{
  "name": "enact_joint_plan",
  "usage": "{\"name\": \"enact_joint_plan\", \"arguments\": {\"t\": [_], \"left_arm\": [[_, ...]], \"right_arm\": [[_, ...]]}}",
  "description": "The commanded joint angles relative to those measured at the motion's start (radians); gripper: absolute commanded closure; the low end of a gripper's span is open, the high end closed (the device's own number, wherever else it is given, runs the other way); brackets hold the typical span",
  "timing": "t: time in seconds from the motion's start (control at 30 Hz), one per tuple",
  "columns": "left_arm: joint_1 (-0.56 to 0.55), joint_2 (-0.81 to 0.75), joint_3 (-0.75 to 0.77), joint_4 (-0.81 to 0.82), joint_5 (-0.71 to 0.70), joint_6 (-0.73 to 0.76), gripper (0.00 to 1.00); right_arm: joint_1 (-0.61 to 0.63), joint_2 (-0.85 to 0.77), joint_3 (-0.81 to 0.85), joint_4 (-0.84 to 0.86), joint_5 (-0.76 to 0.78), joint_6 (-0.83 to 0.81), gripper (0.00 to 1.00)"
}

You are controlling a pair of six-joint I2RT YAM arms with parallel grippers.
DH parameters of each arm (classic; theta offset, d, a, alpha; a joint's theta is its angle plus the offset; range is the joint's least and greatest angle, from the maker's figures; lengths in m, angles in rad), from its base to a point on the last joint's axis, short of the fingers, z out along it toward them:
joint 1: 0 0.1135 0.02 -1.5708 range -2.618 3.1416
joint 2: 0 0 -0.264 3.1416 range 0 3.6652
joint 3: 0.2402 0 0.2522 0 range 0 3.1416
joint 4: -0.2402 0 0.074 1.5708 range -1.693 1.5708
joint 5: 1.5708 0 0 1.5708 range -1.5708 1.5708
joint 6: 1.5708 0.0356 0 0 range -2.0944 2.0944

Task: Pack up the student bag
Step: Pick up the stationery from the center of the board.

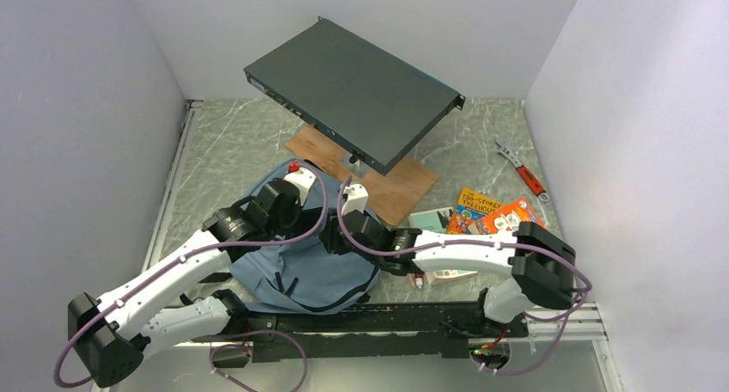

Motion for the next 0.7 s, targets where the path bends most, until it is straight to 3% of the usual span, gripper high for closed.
{"name": "enact_joint_plan", "arguments": {"t": [0.0, 0.2, 0.4, 0.53, 0.67], "left_arm": [[0.022, -0.005, 0.016, 0.046, 0.032, 0.019, 1.00], [0.046, -0.012, 0.015, 0.050, 0.071, 0.022, 1.00], [0.067, -0.039, -0.002, 0.077, 0.089, 0.013, 1.00], [0.078, -0.024, 0.014, 0.068, 0.113, 0.012, 1.00], [0.086, -0.022, 0.006, 0.074, 0.115, 0.012, 1.00]], "right_arm": [[0.024, -0.167, -0.013, 0.053, -0.055, -0.175, 0.58], [0.032, -0.432, -0.138, -0.142, 0.055, -0.114, 0.53], [0.032, -0.665, -0.321, -0.440, 0.179, 0.108, 0.56], [0.032, -0.771, -0.414, -0.576, 0.200, 0.251, 0.59], [0.002, -0.759, -0.455, -0.592, 0.153, 0.253, 0.59]]}}
